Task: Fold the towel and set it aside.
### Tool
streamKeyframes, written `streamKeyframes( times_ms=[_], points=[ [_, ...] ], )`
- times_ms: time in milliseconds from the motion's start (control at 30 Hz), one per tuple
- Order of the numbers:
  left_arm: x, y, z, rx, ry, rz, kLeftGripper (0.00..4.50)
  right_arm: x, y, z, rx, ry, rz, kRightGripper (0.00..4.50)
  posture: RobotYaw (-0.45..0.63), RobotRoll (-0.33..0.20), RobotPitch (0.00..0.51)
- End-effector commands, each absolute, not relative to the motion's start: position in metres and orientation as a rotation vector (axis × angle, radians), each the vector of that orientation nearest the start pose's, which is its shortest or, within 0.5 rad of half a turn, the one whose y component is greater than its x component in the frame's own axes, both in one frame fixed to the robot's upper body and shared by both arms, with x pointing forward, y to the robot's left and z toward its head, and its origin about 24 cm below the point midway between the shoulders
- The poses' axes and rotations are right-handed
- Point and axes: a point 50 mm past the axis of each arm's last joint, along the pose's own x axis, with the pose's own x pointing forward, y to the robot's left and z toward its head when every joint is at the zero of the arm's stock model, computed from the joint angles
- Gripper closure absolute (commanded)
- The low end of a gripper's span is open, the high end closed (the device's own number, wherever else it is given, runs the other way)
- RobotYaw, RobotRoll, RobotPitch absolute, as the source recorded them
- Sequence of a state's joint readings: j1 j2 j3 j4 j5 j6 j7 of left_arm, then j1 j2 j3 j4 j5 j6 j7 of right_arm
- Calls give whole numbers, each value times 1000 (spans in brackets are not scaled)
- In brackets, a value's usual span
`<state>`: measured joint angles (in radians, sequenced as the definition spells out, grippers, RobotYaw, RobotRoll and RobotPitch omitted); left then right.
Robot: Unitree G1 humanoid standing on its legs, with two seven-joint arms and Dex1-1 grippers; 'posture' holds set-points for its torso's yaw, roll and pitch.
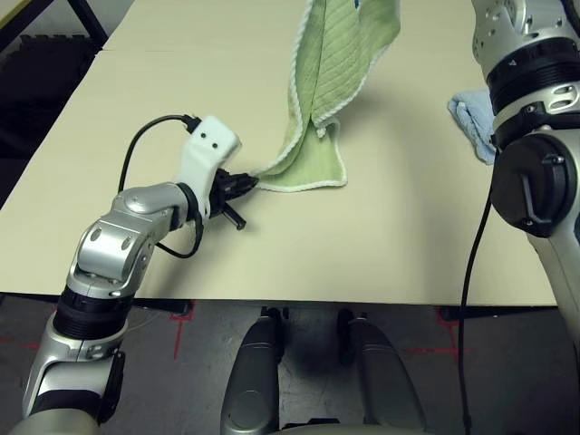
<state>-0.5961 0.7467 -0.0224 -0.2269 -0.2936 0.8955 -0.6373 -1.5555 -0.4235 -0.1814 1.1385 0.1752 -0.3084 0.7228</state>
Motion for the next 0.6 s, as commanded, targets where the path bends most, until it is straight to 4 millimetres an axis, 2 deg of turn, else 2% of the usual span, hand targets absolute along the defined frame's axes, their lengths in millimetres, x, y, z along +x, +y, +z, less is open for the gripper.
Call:
streamKeyframes(
  times_ms=[33, 200, 367, 533, 600],
  points=[
    [312, 225, 222, 473, 220, -523, 4475, 387, -181, 364, -333, -692, 576, 4500, 62, 0, 276],
    [326, 241, 241, 518, 186, -465, 4475, 380, -206, 334, -386, -597, 602, 4500, 50, 0, 277],
    [339, 252, 253, 528, 145, -392, 4475, 371, -234, 308, -365, -459, 642, 4500, 34, 0, 274],
    [346, 255, 257, 459, 131, -360, 4475, 358, -245, 274, -275, -186, 860, 4500, 25, 0, 279],
    [348, 257, 258, 414, 128, -344, 4475, 352, -249, 267, -213, -114, 919, 4500, 26, 0, 281]
  ],
)
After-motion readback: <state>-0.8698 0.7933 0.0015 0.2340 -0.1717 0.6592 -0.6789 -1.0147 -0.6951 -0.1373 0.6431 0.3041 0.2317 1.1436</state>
